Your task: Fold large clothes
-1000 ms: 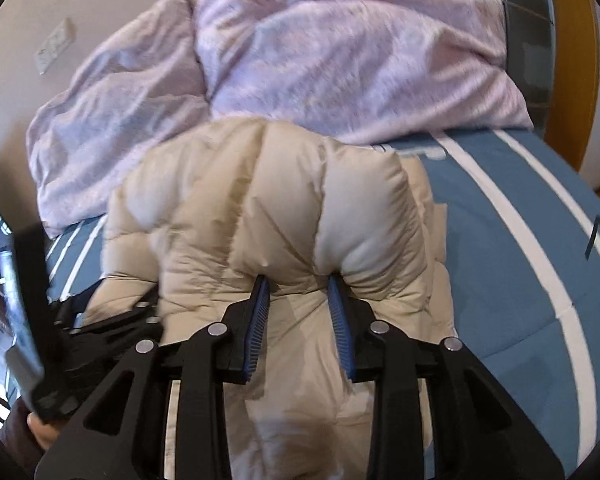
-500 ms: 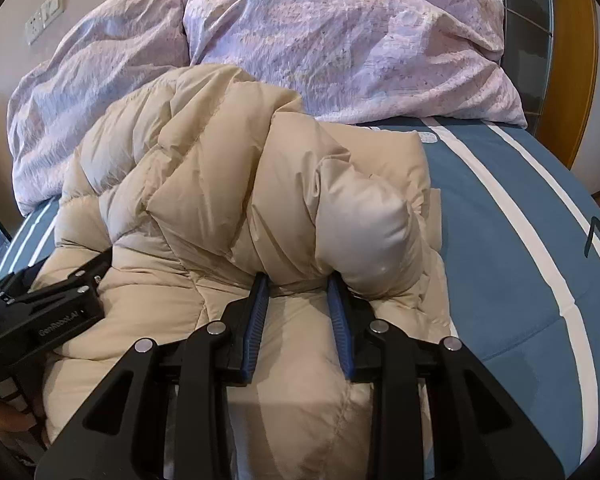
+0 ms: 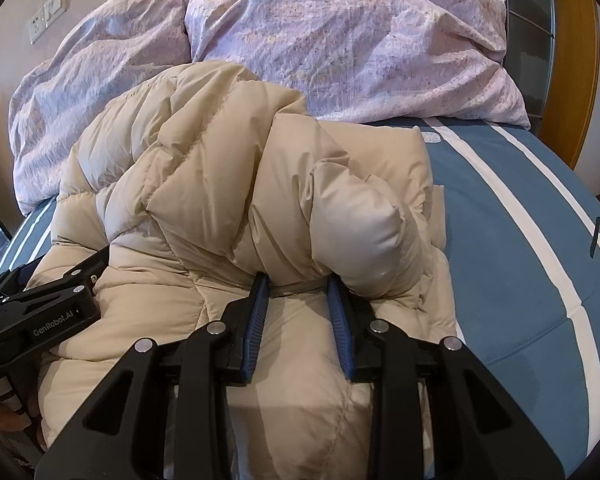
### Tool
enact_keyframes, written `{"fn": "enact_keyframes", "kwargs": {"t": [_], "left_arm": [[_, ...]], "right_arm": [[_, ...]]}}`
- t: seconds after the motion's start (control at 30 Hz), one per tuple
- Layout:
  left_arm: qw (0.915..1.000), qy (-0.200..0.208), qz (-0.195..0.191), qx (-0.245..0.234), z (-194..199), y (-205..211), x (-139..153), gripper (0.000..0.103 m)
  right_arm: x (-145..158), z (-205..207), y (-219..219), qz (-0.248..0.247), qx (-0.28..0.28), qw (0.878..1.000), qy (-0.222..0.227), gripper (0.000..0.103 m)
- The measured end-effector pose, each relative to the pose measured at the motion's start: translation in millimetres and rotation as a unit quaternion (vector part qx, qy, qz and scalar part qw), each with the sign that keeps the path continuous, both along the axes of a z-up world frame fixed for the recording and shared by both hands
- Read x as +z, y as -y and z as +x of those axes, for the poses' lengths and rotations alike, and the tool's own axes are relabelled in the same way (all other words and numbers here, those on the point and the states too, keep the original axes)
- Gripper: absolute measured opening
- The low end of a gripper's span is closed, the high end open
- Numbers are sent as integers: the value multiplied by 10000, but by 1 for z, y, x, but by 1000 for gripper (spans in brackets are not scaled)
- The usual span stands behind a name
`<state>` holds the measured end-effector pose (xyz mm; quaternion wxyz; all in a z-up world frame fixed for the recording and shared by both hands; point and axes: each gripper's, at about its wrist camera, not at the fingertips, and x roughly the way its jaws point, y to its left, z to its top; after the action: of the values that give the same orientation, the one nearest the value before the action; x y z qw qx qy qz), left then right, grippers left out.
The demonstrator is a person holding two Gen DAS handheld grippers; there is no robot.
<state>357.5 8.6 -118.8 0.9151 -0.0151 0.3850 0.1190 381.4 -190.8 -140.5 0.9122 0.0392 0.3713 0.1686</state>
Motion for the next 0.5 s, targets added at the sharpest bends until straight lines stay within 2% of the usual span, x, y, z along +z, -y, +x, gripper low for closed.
{"fn": "enact_keyframes", "kwargs": {"t": [0.5], "left_arm": [[10000,3,-4,4,0,0,-1,98]], "right_arm": [[0,1,4,121,22,9999,-21,31]]}}
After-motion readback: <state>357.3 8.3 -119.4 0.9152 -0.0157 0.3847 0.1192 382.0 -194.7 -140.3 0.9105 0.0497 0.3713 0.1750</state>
